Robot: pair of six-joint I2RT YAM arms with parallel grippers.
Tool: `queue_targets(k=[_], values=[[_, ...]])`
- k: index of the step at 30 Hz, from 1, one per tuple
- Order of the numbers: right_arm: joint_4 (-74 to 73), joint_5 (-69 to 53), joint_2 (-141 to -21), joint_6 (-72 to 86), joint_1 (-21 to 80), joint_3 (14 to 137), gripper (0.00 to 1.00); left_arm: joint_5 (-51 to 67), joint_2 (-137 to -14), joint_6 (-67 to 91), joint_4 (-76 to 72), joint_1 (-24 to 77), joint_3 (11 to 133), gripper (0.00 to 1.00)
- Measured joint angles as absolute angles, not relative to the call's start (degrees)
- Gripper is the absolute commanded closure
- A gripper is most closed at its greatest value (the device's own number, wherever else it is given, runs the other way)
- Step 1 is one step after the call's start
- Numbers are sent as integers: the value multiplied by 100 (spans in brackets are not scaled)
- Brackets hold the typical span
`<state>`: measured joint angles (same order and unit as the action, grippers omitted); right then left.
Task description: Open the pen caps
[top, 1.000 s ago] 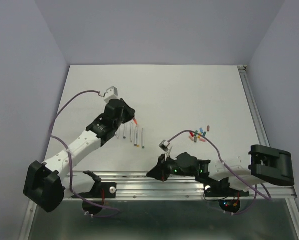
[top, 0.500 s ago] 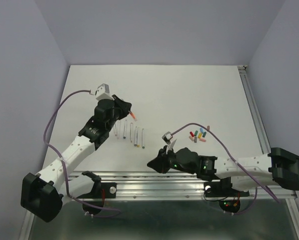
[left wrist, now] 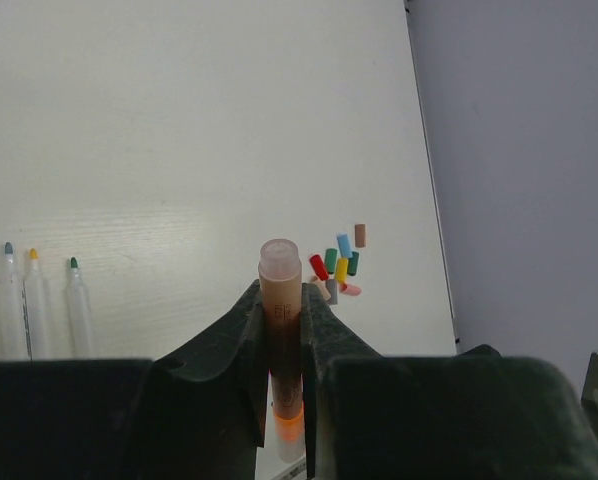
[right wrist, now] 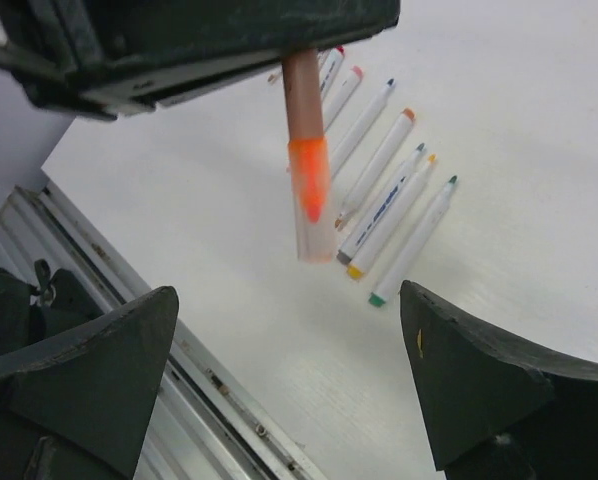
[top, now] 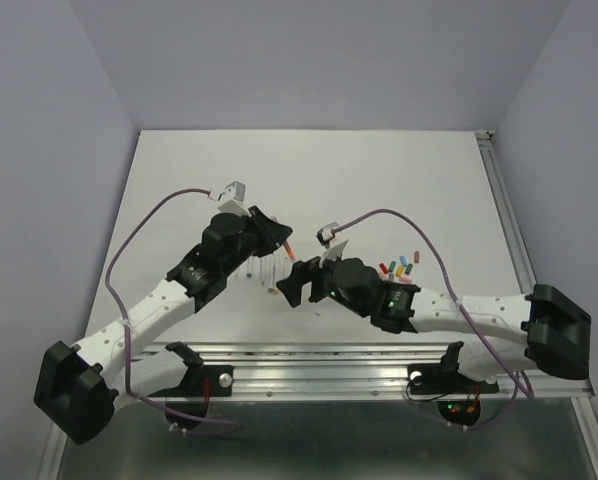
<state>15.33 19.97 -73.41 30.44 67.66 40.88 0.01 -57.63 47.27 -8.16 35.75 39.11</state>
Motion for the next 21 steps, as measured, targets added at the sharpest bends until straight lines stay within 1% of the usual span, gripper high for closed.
queue_targets(k=[1, 4, 5, 7, 9, 10, 11, 12, 13, 14, 15, 16, 19, 21], values=[[1529, 1970, -7408, 3002, 6694, 4160, 6, 5, -5763, 4731, -821, 3603, 3911, 100], [1498, 1892, -7664, 2867, 6473, 4456, 15, 5, -5763, 4744, -832, 3632, 3911, 100], [1496, 1868, -7706, 2838, 6434, 4501, 22, 5, -5763, 4746, -834, 3632, 3911, 100], [1496, 1796, -7813, 2781, 6370, 4619, 28, 3, -5763, 4748, -836, 3642, 3911, 100], [1498, 1715, -7913, 2738, 6329, 4724, 37, 3, -5763, 4746, -836, 3642, 3911, 100], [1498, 1678, -7953, 2724, 6313, 4766, 39, 3, -5763, 4746, -836, 3642, 3911, 100], [1498, 1640, -8018, 2711, 6296, 4825, 45, 3, -5763, 4746, -836, 3642, 3911, 100], [1498, 1599, -8068, 2687, 6285, 4858, 47, 3, -5763, 4746, -836, 3642, 3911, 100], [1498, 1575, -8097, 2685, 6270, 4869, 53, 3, -5763, 4746, -838, 3642, 3911, 100], [1500, 1555, -8110, 2663, 6265, 4871, 56, 3, -5763, 4746, -838, 3642, 3911, 100], [1498, 1518, -8132, 2652, 6259, 4871, 57, 5, -5763, 4744, -836, 3642, 3911, 100], [1500, 1483, -8143, 2641, 6259, 4871, 65, 10, -5763, 4744, -838, 3642, 3911, 100], [1485, 1433, -8182, 2593, 6259, 4871, 78, 49, -5763, 4722, -834, 3642, 3911, 100], [1487, 1402, -8191, 2558, 6250, 4871, 93, 67, -5763, 4720, -847, 3642, 3911, 100]])
